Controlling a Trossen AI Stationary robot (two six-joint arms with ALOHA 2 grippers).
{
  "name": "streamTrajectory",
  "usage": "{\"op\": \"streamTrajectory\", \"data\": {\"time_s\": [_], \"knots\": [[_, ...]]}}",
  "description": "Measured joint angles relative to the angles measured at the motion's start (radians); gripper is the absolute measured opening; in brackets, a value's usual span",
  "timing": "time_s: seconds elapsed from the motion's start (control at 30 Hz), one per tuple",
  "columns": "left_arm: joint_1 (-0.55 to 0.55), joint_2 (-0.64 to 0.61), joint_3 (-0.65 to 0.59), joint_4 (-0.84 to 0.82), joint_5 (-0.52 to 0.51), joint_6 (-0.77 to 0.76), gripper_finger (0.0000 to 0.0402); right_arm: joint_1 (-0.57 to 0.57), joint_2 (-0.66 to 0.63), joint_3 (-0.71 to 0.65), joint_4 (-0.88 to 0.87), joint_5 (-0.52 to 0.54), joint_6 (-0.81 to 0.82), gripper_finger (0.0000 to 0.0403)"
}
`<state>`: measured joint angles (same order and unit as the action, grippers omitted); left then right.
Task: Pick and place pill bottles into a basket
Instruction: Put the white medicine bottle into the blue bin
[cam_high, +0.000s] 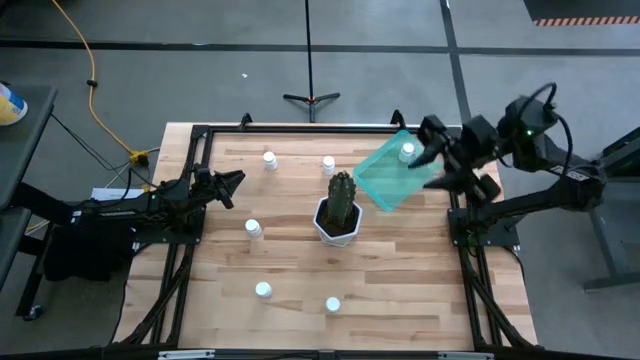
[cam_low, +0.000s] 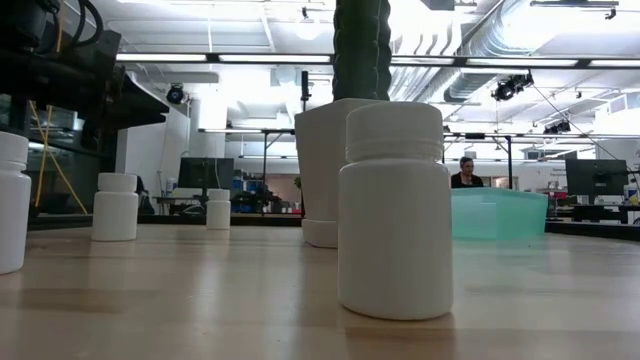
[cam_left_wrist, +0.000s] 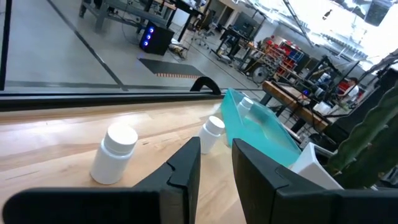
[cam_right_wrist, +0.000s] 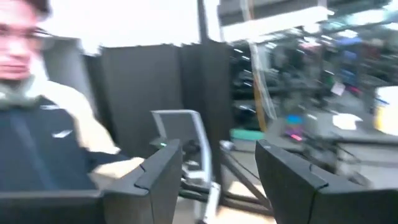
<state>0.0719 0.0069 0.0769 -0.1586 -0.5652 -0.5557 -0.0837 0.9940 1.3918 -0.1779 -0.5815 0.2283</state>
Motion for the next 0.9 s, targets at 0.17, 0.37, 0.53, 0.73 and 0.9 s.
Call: {"op": "streamTrajectory", "data": {"time_s": [0.17,0.37,0.53,0.73,0.9], "knots": [[0.000,0.000,0.000,0.000,0.049,-0.010,0.0127,0.143,0.044,0.000,-0.001,0.045,-0.024,0.0194],[0.000,0.000,0.000,-0.001,0.080,-0.025,0.0127,0.305,0.102,0.000,-0.093,0.211,0.006,0.0186],[0.000,0.000,0.000,-0.001,0.080,-0.026,0.0127,0.428,0.155,0.000,-0.107,0.350,0.108,0.0172],[0.000,0.000,0.000,-0.001,0.081,-0.026,0.0127,0.568,0.230,0.000,-0.199,0.534,0.252,0.0160],[0.000,0.000,0.000,-0.001,0.086,-0.026,0.0126,0.645,0.310,0.000,-0.242,0.601,0.360,0.0157]]}}
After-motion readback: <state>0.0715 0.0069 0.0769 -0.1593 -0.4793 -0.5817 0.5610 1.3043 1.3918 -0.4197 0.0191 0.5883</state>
